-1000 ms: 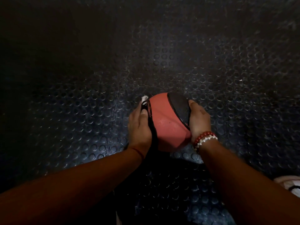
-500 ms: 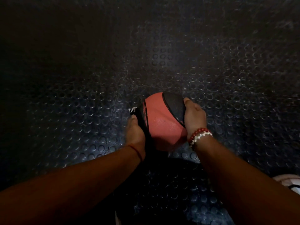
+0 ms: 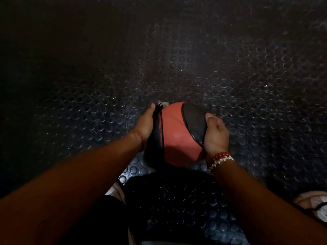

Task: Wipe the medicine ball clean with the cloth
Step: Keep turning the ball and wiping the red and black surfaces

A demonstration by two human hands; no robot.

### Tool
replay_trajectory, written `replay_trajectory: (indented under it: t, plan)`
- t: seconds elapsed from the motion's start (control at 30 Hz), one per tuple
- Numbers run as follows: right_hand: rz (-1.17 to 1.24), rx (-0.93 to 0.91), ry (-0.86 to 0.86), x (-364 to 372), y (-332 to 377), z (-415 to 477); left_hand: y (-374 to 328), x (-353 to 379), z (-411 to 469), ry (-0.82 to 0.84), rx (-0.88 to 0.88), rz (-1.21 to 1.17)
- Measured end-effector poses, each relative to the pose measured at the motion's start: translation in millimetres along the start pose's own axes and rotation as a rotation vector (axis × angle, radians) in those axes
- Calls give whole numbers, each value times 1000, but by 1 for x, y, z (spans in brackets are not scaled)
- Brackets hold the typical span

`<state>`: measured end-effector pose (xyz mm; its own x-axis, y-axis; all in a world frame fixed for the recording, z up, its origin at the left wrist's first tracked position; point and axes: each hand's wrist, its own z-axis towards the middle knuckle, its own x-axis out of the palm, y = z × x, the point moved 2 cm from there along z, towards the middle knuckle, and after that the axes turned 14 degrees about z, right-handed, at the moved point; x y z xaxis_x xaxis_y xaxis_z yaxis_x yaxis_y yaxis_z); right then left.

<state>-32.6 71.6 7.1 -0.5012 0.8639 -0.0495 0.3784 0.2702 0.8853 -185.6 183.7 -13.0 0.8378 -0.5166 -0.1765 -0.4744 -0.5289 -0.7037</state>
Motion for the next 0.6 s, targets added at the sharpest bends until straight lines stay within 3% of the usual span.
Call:
replay_trajectory:
  t: [0.07, 0.13, 0.3, 0.47, 0.6]
  plan:
    - [44, 38, -2, -6, 0, 2, 11, 9, -8, -40, -199, -156]
    - [90, 107, 11, -12, -1, 6, 12, 18, -11, -41, -202, -148]
    - [358, 341, 29, -14, -16, 3, -16, 9, -10, -99, 22, 69]
    - [309, 347, 56, -9, -8, 3, -15, 1, -4, -136, 80, 213]
    - [292, 333, 56, -10, -9, 7, -11, 13, -34, -302, 462, 510]
